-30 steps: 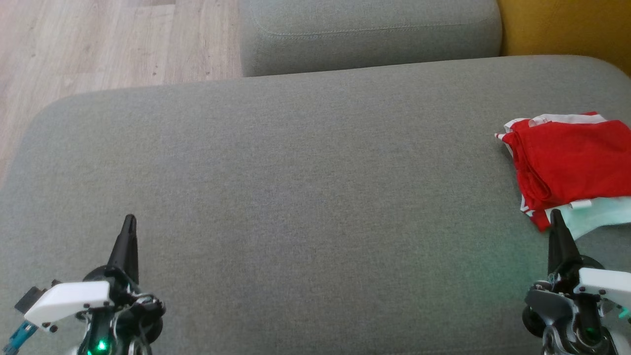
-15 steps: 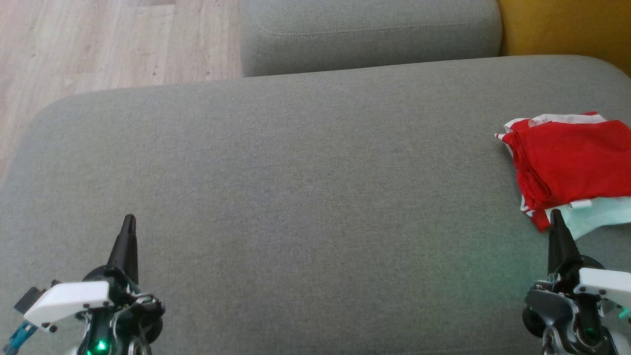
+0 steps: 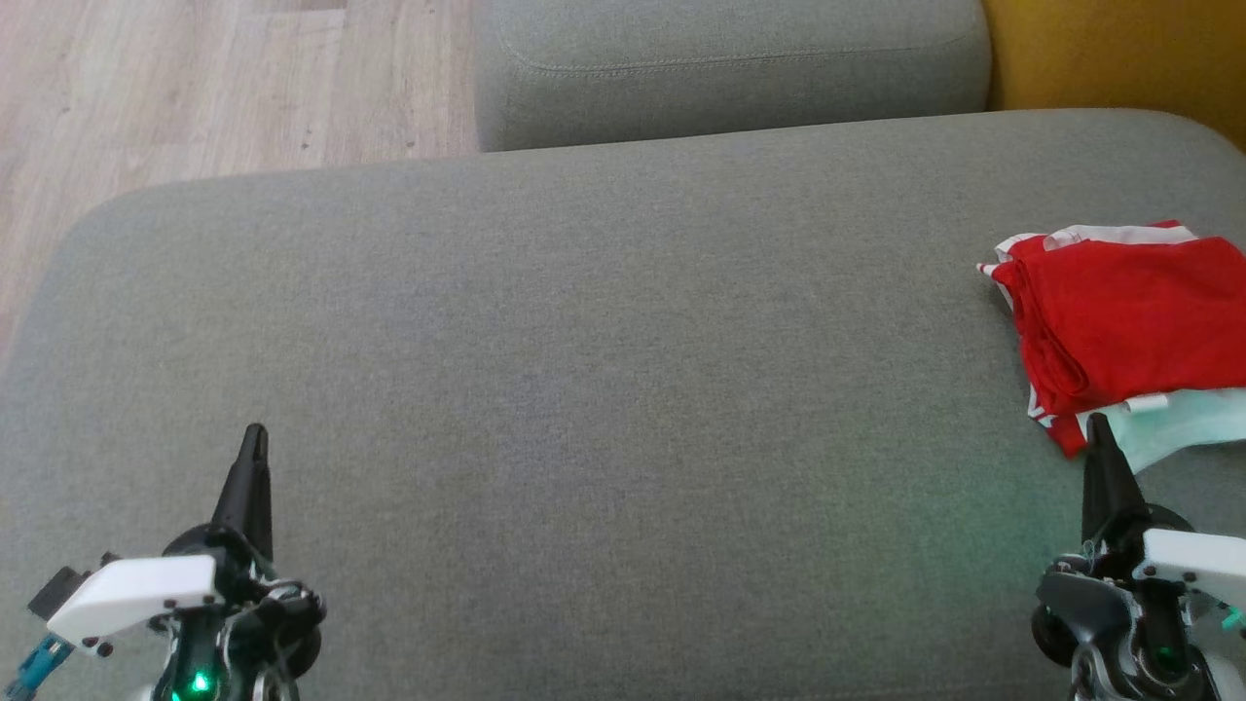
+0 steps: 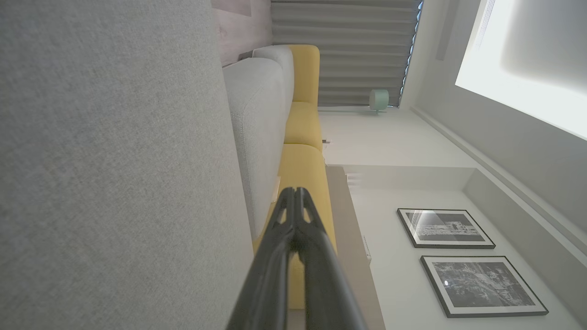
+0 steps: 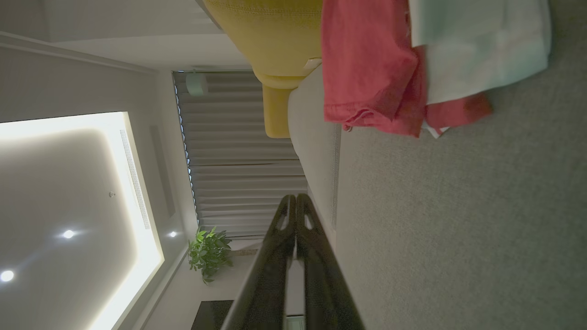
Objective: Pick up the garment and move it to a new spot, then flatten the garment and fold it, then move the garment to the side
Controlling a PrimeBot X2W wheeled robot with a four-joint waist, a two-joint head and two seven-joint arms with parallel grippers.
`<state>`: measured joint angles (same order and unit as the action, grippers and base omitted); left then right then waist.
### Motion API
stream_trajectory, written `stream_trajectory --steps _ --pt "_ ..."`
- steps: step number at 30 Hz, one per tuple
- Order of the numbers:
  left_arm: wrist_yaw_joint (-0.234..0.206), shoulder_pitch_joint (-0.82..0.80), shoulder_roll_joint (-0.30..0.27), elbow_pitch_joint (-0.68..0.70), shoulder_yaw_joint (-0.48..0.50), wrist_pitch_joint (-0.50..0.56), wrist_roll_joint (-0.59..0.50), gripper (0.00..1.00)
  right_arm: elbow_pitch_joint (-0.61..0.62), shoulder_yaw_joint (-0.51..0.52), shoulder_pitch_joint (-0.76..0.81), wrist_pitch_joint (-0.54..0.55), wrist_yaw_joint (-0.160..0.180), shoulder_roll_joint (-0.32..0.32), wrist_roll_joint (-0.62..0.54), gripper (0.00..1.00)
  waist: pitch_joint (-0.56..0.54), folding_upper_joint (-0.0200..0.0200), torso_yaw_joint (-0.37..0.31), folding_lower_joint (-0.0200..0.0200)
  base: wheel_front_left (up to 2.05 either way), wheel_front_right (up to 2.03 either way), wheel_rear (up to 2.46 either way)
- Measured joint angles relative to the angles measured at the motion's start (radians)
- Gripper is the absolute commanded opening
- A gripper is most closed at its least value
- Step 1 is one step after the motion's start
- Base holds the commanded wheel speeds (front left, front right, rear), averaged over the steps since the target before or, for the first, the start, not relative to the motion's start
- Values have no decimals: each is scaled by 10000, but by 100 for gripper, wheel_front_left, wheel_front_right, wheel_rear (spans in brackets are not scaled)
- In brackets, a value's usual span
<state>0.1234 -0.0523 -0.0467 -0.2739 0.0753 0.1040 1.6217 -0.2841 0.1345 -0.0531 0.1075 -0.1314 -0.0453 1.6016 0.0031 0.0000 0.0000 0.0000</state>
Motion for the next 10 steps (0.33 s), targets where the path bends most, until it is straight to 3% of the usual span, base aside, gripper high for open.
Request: stream_trajectory --steps 10 --pt "0 0 4 0 4 0 0 0 0 0 0 0 0 0 0 0 0 0 0 0 0 0 0"
